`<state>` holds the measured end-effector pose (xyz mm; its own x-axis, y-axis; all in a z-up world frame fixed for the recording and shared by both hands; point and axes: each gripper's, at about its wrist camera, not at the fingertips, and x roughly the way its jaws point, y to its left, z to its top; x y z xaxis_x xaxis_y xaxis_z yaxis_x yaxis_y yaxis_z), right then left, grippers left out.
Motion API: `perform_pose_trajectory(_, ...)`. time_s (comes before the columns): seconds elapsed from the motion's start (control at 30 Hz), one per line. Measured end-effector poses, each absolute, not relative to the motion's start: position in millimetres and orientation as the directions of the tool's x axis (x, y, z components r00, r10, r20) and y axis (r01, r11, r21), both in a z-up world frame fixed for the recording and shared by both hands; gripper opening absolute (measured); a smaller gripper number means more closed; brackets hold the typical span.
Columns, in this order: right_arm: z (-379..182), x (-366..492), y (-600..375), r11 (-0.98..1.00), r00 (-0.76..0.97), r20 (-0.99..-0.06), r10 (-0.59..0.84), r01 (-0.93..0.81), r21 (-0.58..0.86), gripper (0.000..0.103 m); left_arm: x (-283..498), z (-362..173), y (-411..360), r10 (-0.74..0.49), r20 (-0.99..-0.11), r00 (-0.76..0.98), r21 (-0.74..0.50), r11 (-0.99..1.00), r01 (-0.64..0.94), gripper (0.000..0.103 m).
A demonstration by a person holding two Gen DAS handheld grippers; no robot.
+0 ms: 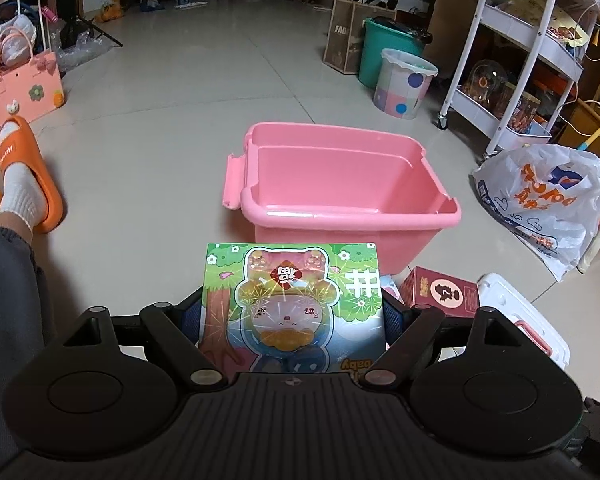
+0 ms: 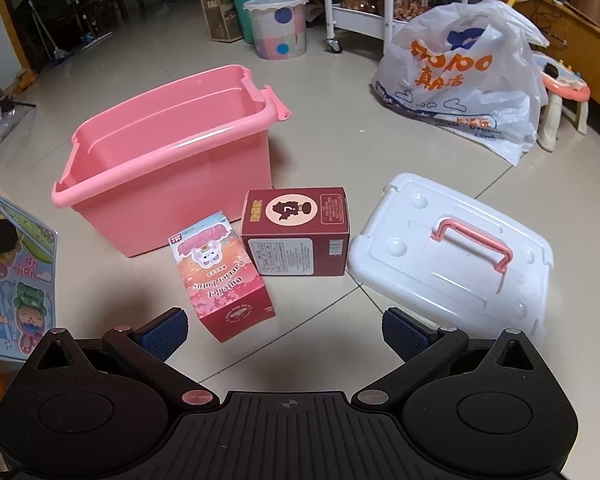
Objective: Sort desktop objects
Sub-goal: 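Lift the green box off the floor with the left tool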
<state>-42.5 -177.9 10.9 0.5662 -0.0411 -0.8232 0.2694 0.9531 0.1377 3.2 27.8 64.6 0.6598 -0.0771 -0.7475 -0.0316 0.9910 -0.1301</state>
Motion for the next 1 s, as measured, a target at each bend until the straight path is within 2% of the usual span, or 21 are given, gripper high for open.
perform_pose_trajectory(1.0,-2.3,-41.6,-188.6,0.913,0.528,-0.849,0.008,0.343,0.222,0.103,12.0,80.0,22.8,-0.076,-0.725,0.685,-0.127,0.992,-0.025,0.083)
